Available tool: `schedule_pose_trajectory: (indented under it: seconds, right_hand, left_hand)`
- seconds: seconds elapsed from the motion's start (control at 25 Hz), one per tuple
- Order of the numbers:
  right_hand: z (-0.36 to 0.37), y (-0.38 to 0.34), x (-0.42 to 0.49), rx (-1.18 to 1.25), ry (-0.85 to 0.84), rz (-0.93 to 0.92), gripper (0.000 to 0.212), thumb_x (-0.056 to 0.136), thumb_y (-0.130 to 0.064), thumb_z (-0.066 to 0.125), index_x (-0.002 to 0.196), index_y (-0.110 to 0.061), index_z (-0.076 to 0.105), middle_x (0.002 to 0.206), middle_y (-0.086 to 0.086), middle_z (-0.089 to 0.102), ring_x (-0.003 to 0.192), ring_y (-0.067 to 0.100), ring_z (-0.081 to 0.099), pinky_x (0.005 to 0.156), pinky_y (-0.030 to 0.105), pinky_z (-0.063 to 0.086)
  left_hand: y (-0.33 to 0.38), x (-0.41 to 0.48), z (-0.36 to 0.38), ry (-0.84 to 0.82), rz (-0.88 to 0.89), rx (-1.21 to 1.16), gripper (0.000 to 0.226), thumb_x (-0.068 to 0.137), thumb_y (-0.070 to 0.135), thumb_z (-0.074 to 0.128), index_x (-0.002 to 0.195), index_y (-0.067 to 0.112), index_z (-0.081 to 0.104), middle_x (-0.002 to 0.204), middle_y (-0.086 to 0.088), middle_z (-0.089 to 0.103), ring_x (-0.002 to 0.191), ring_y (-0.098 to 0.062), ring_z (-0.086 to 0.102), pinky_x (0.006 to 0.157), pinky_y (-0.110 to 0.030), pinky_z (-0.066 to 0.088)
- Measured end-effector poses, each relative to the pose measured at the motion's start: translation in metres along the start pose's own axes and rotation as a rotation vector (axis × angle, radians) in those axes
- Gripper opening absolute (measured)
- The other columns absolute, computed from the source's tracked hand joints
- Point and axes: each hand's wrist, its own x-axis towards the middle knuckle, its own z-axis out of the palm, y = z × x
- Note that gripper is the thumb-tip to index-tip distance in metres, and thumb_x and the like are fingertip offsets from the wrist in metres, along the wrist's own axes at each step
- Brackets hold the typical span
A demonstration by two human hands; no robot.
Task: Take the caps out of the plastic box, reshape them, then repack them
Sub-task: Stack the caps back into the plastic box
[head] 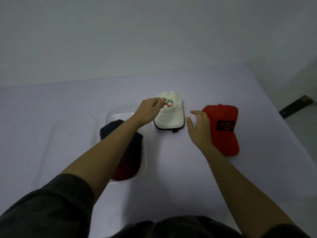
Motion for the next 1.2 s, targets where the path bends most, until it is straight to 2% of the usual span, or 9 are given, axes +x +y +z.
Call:
schedule_pose_trajectory:
  seconds: [0.12, 0.2, 0.32, 0.48, 0.64, 0.76, 0.84, 1.04, 1.2]
  right_hand:
    - [-0.042, 0.045, -0.009, -0.010, 0.093, 0.114, 0.036, 0.088, -0.021, 0.060, 0.118, -0.002, 0.054, 0.119, 0.017, 0.054, 0.112, 0.031, 0.049, 0.097, 0.031, 0.035]
    - [-0.067, 0.076, -0.014, -0.052, 0.127, 0.218, 0.044, 0.086, -0.022, 0.063, 0.123, -0.002, 0.050, 0.124, 0.018, 0.051, 0.115, 0.033, 0.047, 0.097, 0.033, 0.034]
    - [-0.091, 0.120, -0.023, -0.042, 0.048, 0.453, 0.070, 0.081, -0.030, 0.069, 0.135, 0.000, 0.036, 0.136, 0.020, 0.041, 0.127, 0.034, 0.037, 0.104, 0.038, 0.030]
    - [-0.097, 0.151, -0.031, 0.227, -0.063, 0.735, 0.102, 0.069, -0.037, 0.080, 0.144, -0.002, 0.020, 0.145, 0.020, 0.032, 0.133, 0.034, 0.035, 0.109, 0.045, 0.034]
    - [-0.092, 0.173, -0.026, 0.247, -0.139, 0.747, 0.098, 0.047, -0.062, 0.074, 0.128, -0.013, 0.048, 0.127, 0.012, 0.052, 0.114, 0.029, 0.055, 0.096, 0.049, 0.048]
    - [-0.094, 0.178, -0.027, 0.243, -0.178, 0.705, 0.102, 0.044, -0.069, 0.069, 0.129, -0.015, 0.052, 0.126, 0.008, 0.049, 0.114, 0.025, 0.054, 0.097, 0.046, 0.048]
    - [-0.100, 0.171, -0.026, 0.272, -0.184, 0.681, 0.095, 0.053, -0.060, 0.076, 0.132, -0.014, 0.050, 0.130, 0.008, 0.045, 0.117, 0.025, 0.052, 0.099, 0.045, 0.047]
    - [-0.102, 0.170, -0.026, 0.292, -0.191, 0.647, 0.085, 0.063, -0.040, 0.083, 0.135, -0.012, 0.047, 0.133, 0.010, 0.041, 0.119, 0.024, 0.050, 0.101, 0.041, 0.045]
    - [-0.103, 0.169, -0.029, 0.303, -0.209, 0.635, 0.104, 0.039, -0.062, 0.080, 0.131, -0.023, 0.051, 0.126, 0.002, 0.049, 0.111, 0.019, 0.054, 0.098, 0.041, 0.048]
  left_hand:
    - [0.033, 0.023, 0.061, -0.102, 0.015, 0.084, 0.039, 0.098, 0.040, 0.038, 0.103, 0.011, 0.064, 0.104, -0.006, 0.066, 0.108, -0.026, 0.059, 0.093, -0.031, 0.040]
    - [0.051, 0.040, 0.100, -0.192, -0.038, 0.048, 0.045, 0.095, 0.040, 0.047, 0.129, 0.011, 0.052, 0.124, -0.003, 0.058, 0.120, -0.020, 0.052, 0.097, -0.023, 0.034]
    - [0.064, 0.063, 0.143, -0.270, -0.313, -0.304, 0.077, 0.087, 0.042, 0.060, 0.148, 0.013, 0.022, 0.151, -0.006, 0.033, 0.133, -0.022, 0.039, 0.103, -0.036, 0.039]
    - [0.058, 0.074, 0.183, -0.237, -0.575, -0.515, 0.091, 0.081, 0.043, 0.068, 0.149, 0.017, 0.013, 0.153, -0.006, 0.027, 0.137, -0.028, 0.032, 0.105, -0.055, 0.034]
    - [0.058, 0.078, 0.207, -0.263, -0.593, -0.557, 0.084, 0.077, 0.046, 0.070, 0.144, 0.022, 0.024, 0.145, 0.000, 0.039, 0.130, -0.026, 0.041, 0.100, -0.062, 0.036]
    - [0.055, 0.080, 0.206, -0.313, -0.610, -0.526, 0.082, 0.073, 0.051, 0.073, 0.139, 0.022, 0.033, 0.136, -0.002, 0.049, 0.112, -0.024, 0.054, 0.093, -0.053, 0.045]
    - [0.053, 0.079, 0.204, -0.336, -0.638, -0.512, 0.080, 0.072, 0.054, 0.071, 0.136, 0.022, 0.035, 0.127, -0.007, 0.054, 0.093, -0.019, 0.060, 0.082, -0.042, 0.049]
    - [0.049, 0.073, 0.200, -0.365, -0.666, -0.564, 0.080, 0.071, 0.057, 0.071, 0.136, 0.029, 0.034, 0.128, -0.001, 0.052, 0.112, -0.023, 0.054, 0.091, -0.044, 0.045]
    - [0.051, 0.064, 0.197, -0.382, -0.580, -0.614, 0.035, 0.083, 0.041, 0.065, 0.114, 0.035, 0.049, 0.109, 0.010, 0.059, 0.098, -0.010, 0.054, 0.089, -0.049, 0.043]
